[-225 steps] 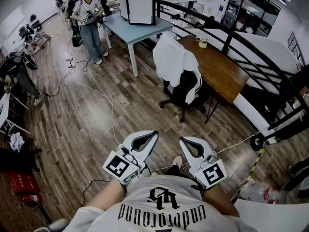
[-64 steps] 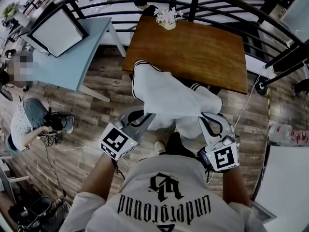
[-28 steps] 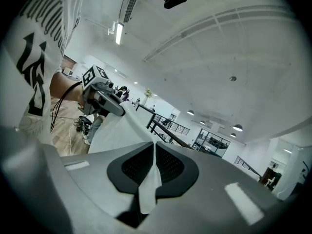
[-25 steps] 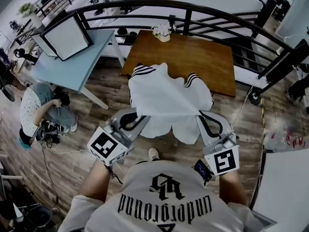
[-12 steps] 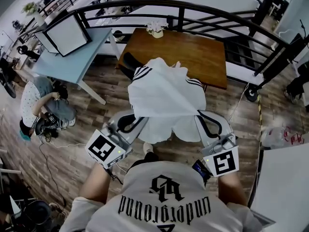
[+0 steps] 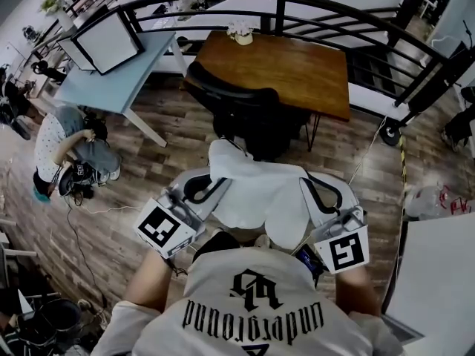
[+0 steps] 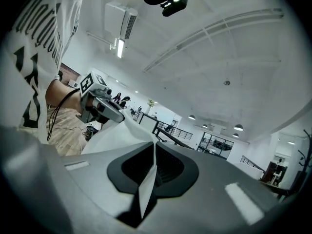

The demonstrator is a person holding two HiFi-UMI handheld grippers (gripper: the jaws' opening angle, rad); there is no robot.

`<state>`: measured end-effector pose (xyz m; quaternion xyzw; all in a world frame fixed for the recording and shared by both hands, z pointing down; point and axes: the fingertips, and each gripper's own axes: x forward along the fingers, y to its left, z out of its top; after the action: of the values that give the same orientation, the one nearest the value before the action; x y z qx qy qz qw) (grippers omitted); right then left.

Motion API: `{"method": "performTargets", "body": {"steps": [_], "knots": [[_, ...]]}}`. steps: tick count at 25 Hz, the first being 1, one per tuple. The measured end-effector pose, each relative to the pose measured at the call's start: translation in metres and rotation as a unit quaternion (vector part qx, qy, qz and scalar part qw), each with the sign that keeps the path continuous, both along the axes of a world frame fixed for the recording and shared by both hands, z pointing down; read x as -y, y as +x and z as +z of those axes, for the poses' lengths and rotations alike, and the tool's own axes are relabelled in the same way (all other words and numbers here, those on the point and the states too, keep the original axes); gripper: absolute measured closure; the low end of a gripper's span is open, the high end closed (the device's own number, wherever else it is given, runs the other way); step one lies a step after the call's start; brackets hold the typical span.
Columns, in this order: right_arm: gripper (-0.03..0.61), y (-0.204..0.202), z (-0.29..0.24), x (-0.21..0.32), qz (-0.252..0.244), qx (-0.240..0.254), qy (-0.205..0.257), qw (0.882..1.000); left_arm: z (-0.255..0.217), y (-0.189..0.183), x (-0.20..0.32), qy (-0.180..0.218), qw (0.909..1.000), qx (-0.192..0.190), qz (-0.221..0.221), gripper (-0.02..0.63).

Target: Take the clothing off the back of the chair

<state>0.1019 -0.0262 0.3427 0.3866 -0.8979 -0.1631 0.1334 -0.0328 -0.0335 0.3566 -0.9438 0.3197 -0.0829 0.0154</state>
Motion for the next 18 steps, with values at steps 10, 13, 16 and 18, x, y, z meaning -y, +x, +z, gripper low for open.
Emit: {"method": "performTargets", "body": {"steps": [10, 13, 16, 18], "knots": [[0.561, -0.012, 0.001, -0.048, 0.022, 0.014, -0.005, 1.0, 0.006, -0.011, -0.037, -0.004, 0.9994, -0.001, 0.034, 0.545], [0.561, -0.026, 0.005, -0.067, 0.035, 0.017, -0.01, 0.999, 0.01, -0.025, -0.053, -0.003, 0.9987, -0.003, 0.051, 0.545], [0.561, -0.042, 0.005, -0.086, 0.048, 0.019, -0.015, 0.999, 0.009, -0.041, -0.068, 0.002, 0.9978, -0.005, 0.066, 0.545], [0.561, -0.054, 0.007, -0.098, 0.054, 0.021, -0.023, 0.998, 0.008, -0.054, -0.078, 0.004, 0.9974, -0.007, 0.072, 0.545]]}}
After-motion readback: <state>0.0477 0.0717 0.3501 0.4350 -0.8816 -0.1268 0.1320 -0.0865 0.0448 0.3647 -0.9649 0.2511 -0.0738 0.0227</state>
